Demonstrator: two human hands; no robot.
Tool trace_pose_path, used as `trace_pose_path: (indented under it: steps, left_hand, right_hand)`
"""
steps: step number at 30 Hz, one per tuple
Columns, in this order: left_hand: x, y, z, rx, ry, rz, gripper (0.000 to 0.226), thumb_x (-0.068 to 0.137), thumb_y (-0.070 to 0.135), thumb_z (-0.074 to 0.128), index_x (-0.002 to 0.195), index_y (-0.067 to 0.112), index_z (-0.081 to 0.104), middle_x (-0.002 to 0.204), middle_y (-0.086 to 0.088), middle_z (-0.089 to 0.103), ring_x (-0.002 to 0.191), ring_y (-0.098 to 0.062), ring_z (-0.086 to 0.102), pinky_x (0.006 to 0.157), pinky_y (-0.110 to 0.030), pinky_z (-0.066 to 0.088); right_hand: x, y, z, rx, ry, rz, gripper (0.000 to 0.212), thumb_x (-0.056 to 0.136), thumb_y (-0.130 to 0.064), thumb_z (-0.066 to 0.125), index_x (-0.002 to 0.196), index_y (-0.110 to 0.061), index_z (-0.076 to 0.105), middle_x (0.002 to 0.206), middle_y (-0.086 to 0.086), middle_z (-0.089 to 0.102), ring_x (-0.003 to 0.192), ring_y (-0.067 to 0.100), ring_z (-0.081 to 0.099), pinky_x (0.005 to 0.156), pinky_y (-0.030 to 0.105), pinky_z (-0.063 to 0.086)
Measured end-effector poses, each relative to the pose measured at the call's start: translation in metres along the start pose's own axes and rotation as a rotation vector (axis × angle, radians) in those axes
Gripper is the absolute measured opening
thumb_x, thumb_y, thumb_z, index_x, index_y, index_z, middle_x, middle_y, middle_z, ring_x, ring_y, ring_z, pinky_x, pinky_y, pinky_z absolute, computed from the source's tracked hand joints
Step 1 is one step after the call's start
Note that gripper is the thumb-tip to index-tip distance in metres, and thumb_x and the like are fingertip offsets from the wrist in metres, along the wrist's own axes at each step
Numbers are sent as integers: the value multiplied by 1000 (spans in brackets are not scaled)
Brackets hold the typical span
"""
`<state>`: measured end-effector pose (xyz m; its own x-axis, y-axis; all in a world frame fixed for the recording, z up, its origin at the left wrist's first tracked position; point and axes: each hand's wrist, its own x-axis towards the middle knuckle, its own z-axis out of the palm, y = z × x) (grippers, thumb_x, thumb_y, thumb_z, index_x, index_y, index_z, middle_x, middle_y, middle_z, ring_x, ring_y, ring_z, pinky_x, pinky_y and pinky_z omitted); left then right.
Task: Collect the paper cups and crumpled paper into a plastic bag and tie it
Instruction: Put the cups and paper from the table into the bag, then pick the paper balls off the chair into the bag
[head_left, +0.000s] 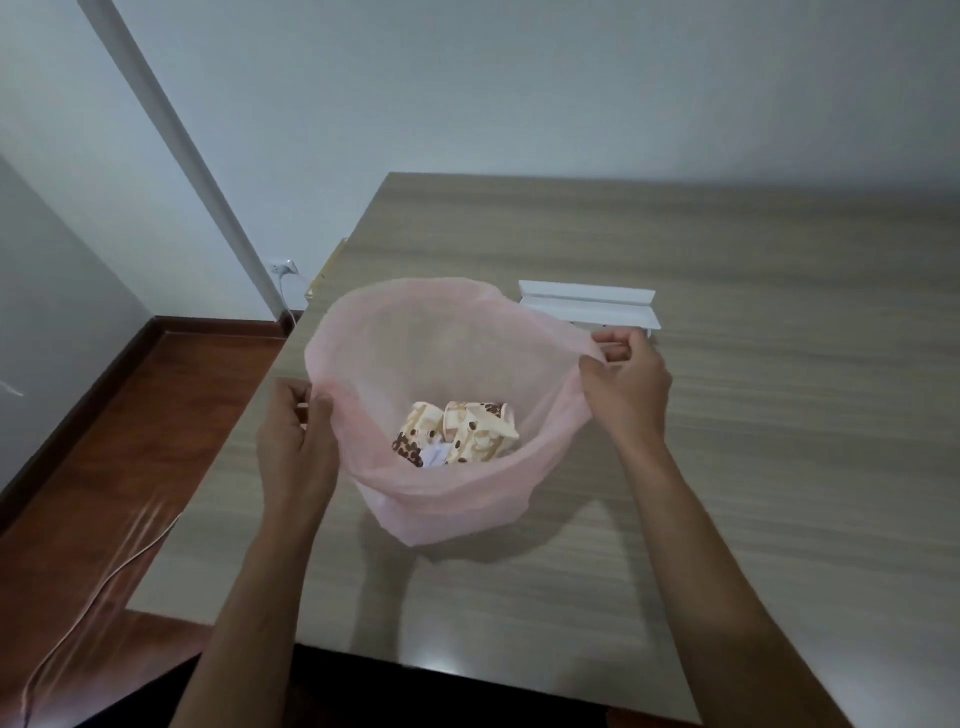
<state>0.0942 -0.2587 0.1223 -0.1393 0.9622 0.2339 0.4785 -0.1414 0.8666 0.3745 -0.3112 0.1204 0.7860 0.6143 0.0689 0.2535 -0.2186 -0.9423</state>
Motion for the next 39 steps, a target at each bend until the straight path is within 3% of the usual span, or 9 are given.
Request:
trace_pose_path:
  steps: [3, 7, 12, 18, 22, 24, 28, 32, 39]
  left_hand:
    - [-2, 0, 5, 42, -17, 22, 8, 98, 15, 50, 92, 10, 51, 76, 9, 55, 68, -4, 52, 62, -33, 43]
    - [-15, -12, 13, 104, -221, -108, 11, 93, 30, 54, 85, 23, 52, 78, 6, 64, 73, -23, 65, 70, -50, 57]
    - [-26, -11, 9, 144, -329, -143, 22, 90, 46, 60, 96, 28, 50, 93, 14, 61, 80, -14, 65, 77, -52, 57]
    - [-61, -2, -33, 250, -378, -156, 62, 89, 57, 57, 135, 20, 41, 118, 5, 59, 85, -9, 61, 84, -38, 45]
    - [-94, -8, -74, 346, -453, -150, 67, 90, 62, 51, 141, 20, 39, 131, -3, 58, 106, -20, 61, 94, -42, 46]
    - [-114, -14, -96, 493, -511, -122, 71, 90, 67, 45, 142, 20, 40, 137, -5, 55, 118, -24, 57, 99, -44, 44]
    - [-146, -31, -137, 848, -638, -31, 80, 84, 81, 33, 137, 24, 52, 140, -6, 54, 125, -26, 52, 102, -43, 41]
    - [-177, -48, -170, 1026, -748, 0, 88, 75, 91, 22, 128, 33, 60, 131, -1, 61, 122, -21, 55, 109, -47, 32]
    - [-209, -59, -186, 1132, -633, 151, 64, 82, 75, 31, 103, 31, 73, 111, -2, 71, 109, -24, 61, 103, -42, 31]
  right_hand:
    - [-1, 2, -15, -35, 6, 15, 21, 79, -3, 61, 98, -12, 64, 75, -11, 58, 65, -4, 54, 56, 5, 40]
    - [-13, 28, -35, -103, -52, 120, 25, 81, -9, 66, 106, -13, 63, 81, -6, 60, 66, -2, 55, 62, 20, 48]
    - [-41, 44, -50, -96, -120, 115, 41, 82, -16, 74, 119, -14, 57, 108, -3, 63, 80, 5, 60, 57, 3, 41]
    - [-87, 50, -57, -81, -25, 109, 70, 80, -32, 76, 139, -14, 41, 143, 4, 48, 130, 22, 48, 105, 36, 41]
    - [-136, 44, -70, -89, 3, 109, 70, 84, -41, 69, 141, -13, 39, 147, 6, 44, 136, 22, 41, 108, 35, 35]
    - [-165, 41, -79, -127, -84, 91, 63, 87, -41, 67, 138, -11, 44, 144, 7, 49, 132, 22, 45, 103, 31, 36]
    - [-219, 36, -102, -370, -557, 134, 54, 91, -62, 50, 129, -23, 56, 136, 1, 57, 122, 20, 54, 91, 30, 38]
    - [-264, 41, -122, -707, -962, 119, 73, 87, -79, 29, 130, -29, 62, 143, -2, 55, 130, 22, 50, 98, 31, 38]
    - [-310, 40, -141, -705, -948, 91, 70, 73, -87, 46, 110, -34, 74, 129, -4, 65, 114, 20, 60, 94, 32, 48]
